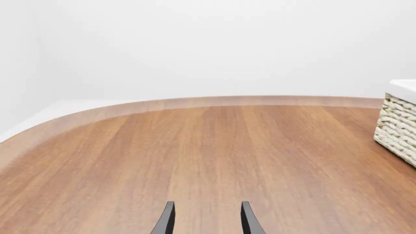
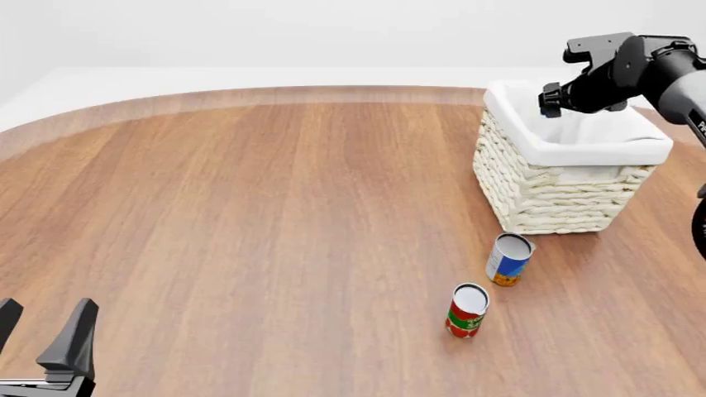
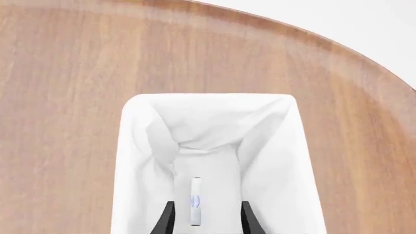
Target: Pick up the alphabet soup and the cream cheese box, and put them in the basket.
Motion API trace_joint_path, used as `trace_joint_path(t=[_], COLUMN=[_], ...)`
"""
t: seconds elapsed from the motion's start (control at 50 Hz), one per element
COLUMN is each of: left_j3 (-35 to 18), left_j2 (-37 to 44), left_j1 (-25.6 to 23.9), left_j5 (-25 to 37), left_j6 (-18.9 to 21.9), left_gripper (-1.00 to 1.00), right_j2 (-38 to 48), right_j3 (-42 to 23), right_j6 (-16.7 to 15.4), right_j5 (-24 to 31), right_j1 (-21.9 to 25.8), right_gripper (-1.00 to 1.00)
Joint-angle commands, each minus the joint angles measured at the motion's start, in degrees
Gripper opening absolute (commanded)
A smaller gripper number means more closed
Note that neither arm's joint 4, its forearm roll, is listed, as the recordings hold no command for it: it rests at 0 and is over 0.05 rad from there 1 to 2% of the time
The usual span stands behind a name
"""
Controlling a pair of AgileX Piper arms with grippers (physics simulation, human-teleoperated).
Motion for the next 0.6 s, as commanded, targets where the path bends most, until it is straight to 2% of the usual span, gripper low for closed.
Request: trace_joint_path(t=[0.02, 0.2, 0.24, 0.32, 0.6], left_j3=[0.0, 0.0, 0.0, 0.0, 0.0], left_j2=[0.0, 0.0, 0.0, 0.0, 0.0], left_j1=[0.0, 0.0, 0.0, 0.0, 0.0], left_j5=[0.0, 0.0, 0.0, 0.0, 0.0], left_j6=[0.0, 0.0, 0.0, 0.0, 0.0], left_gripper=[1.0, 1.0, 1.0, 1.0, 1.0], right_j2=[0.03, -0.64, -1.66, -2.89, -6.77], right_j3=[-0.36, 0.19, 1.2, 2.51, 6.98], right_j6=[1.03, 2.57, 4.24, 5.51, 8.46], right_j5=[0.23, -0.75, -2.25, -4.13, -9.96], right_j1=[-0.06, 0.43, 0.68, 1.28, 1.73], right_gripper=[1.0, 1.0, 1.0, 1.0, 1.0])
